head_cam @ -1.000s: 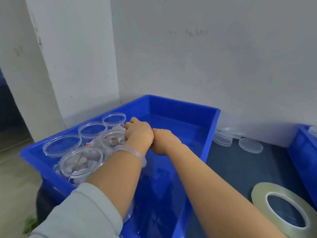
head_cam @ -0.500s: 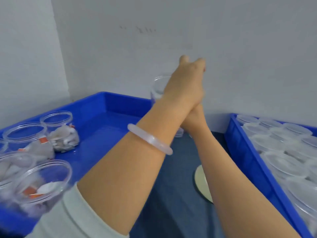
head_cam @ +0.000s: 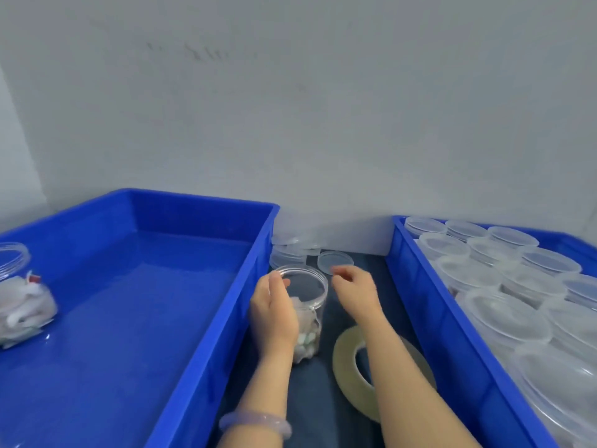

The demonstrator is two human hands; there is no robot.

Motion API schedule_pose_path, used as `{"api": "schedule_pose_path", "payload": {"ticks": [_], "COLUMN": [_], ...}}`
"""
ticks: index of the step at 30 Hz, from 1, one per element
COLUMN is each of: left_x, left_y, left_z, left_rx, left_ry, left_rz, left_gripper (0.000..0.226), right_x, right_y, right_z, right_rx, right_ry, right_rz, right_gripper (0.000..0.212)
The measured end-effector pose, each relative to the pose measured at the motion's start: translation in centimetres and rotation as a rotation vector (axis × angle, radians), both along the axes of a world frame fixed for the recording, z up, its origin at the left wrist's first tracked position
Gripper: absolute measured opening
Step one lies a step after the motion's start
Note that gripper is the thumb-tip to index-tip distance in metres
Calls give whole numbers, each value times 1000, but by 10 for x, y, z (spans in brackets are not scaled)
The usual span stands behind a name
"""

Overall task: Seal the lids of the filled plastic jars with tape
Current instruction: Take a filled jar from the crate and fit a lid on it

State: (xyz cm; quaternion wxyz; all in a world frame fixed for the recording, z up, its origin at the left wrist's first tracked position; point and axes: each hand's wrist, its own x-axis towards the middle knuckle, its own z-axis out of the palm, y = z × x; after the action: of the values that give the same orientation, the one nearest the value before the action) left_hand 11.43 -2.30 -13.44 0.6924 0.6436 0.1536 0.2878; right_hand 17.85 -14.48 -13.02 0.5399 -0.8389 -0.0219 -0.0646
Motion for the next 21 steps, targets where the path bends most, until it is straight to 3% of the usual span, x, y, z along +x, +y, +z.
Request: {"api": "schedule_pose_path", "payload": {"ticks": [4, 6, 8, 9, 10, 11, 12, 14, 15, 16, 19, 21], "left_x": [6, 8, 9, 8, 7, 6, 5, 5, 6, 6, 2, -5], "left_y": [0, 0, 0, 0, -1, -1, -1, 1, 1, 1, 0, -4], "left_z": [-8, -13, -15, -15, -14, -14, -15, -15, -15, -15, -15, -15], "left_rx": [21, 38, 33, 29, 23, 14, 10, -9, -27, -34, -14, 11], "left_ry": [-67, -99, -99, -100, -108, -119, -125, -123, -120, -113, -107, -109], "left_rz": [16, 26, 19, 15, 11, 4, -8, -37, -55, -74, -116, -135], "left_gripper": [54, 57, 56, 56, 59, 64, 69, 74, 73, 71, 63, 61], "right_x": [65, 79, 75, 70, 65, 59, 52, 30, 16, 4, -28, -41], "right_y": [12, 9, 9, 12, 15, 18, 18, 10, 7, 6, 15, 17], "right_z": [-21, -33, -39, -39, -35, -27, -15, 16, 26, 34, 36, 41], "right_rx": [-655, -912, -1064, -1044, -869, -543, -79, 730, 875, 813, 35, -135], "right_ry": [110, 124, -29, -120, -184, -190, -155, -76, -5, 48, 11, -135], "right_rz": [61, 25, -53, -69, -107, -207, -329, -383, -310, -229, -115, -110], "right_gripper": [67, 62, 43, 34, 28, 25, 24, 27, 29, 31, 36, 29]}}
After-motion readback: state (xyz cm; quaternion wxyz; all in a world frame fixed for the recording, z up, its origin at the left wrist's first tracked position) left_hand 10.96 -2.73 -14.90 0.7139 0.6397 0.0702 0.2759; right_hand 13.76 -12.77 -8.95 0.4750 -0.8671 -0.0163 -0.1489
